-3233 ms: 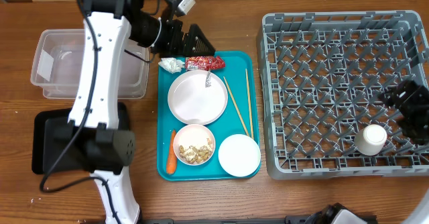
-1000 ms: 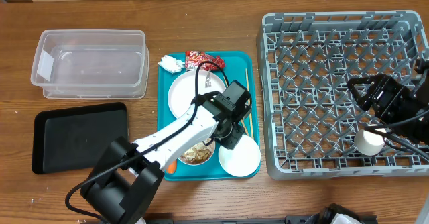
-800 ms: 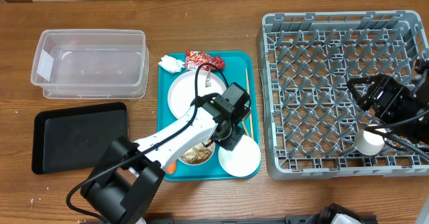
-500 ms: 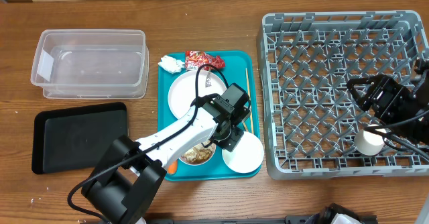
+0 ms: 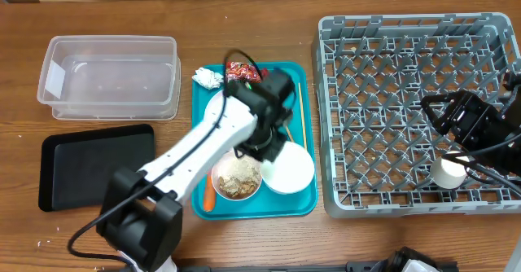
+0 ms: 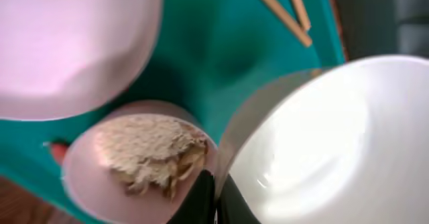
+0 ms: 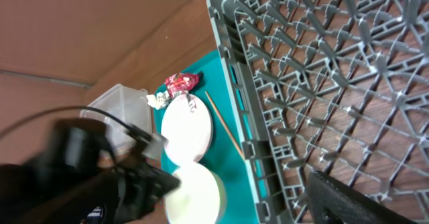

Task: Sort waste into correct bins and load items into the dishwasher
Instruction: 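Lift the small white bowl with the left gripper toward the right gripper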

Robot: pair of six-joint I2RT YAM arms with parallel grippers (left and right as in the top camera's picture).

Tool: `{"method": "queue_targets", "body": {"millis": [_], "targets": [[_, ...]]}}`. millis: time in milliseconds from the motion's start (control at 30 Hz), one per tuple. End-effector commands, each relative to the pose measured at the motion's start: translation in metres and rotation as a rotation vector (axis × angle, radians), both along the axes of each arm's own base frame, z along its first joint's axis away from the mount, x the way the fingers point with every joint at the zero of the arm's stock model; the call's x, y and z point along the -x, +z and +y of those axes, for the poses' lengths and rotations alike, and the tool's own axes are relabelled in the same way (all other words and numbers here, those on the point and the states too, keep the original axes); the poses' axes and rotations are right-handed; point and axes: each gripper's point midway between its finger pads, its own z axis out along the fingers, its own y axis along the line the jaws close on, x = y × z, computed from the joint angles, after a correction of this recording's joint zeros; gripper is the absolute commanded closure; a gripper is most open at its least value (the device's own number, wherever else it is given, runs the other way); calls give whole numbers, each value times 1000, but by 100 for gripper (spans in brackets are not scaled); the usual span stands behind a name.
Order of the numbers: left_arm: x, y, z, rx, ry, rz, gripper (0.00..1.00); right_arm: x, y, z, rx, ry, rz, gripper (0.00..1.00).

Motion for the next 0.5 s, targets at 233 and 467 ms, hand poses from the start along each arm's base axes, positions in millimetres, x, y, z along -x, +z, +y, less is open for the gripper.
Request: {"method": "queue_targets", "body": {"millis": [233,467], "targets": [[-36,118,-15,385,3,-70,96,9,21,76,-114,296,-61,23],[-40,155,-31,422,-50,-186,96,18,4,112,-8,414,5,23]]}}
